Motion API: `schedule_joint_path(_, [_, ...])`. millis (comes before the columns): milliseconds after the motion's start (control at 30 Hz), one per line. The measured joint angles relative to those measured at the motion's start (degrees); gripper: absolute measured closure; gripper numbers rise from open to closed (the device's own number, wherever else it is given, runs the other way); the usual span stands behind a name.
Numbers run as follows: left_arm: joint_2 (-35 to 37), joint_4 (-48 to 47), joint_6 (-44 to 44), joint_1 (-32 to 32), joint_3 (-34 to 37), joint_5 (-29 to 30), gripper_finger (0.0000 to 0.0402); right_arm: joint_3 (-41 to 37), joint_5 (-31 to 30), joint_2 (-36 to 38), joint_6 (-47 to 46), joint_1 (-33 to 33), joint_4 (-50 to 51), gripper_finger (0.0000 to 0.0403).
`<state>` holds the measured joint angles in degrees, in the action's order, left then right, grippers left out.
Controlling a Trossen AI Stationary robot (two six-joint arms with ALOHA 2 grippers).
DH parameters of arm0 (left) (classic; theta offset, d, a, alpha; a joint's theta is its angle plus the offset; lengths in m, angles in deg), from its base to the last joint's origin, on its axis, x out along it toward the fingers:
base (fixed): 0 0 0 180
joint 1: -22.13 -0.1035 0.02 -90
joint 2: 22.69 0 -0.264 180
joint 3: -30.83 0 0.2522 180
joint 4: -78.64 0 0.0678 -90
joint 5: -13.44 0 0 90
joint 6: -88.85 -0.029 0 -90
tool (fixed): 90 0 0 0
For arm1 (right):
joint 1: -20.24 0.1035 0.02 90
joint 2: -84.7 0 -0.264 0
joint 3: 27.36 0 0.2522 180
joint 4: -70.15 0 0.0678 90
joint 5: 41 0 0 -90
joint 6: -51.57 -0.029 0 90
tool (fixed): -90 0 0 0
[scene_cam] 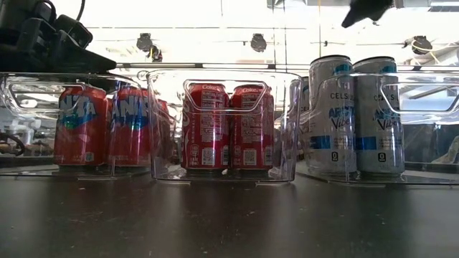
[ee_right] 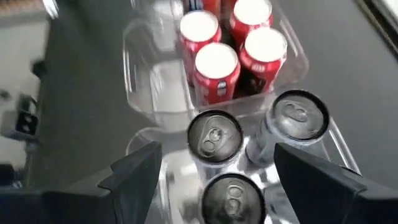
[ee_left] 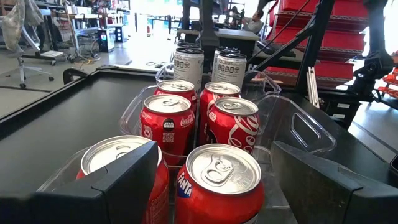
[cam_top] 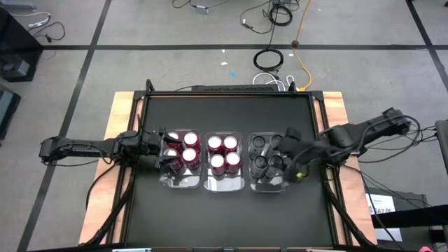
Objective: Sort soda cans
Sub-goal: Return to Home Position
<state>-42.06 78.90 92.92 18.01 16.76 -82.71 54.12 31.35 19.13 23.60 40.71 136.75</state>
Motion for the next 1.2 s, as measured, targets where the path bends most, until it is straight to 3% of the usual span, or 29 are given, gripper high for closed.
schedule_joint_path(200, [0.0,0.0,-0.01,0.01,0.02,0.0,0.0081,-18.69,0.14,17.84,9.0,-2.47,-21.79,0.0099])
schedule_joint_path(300, [0.0,0.0,-0.02,0.02,0.02,0.0,0.0081,-26.22,3.09,24.26,14.18,-4.55,-28.82,0.0099])
schedule_joint_path(733, [0.0,0.0,0.0,0.0,0.0,0.0,0.0081,-44.17,8.82,50.33,20.48,-9.53,-28.77,0.0099])
schedule_joint_path(1000, [0.02,0.0,-0.02,0.0,0.02,0.0,0.0081,-55.43,10.42,65.3,21.55,-9.53,-35.92,0.0099])
schedule_joint_path(1200, [0.02,-0.43,-0.02,0.0,0.02,0.0,0.0081,-61.89,13.22,65.46,21.36,-9.51,-42.39,0.0099])
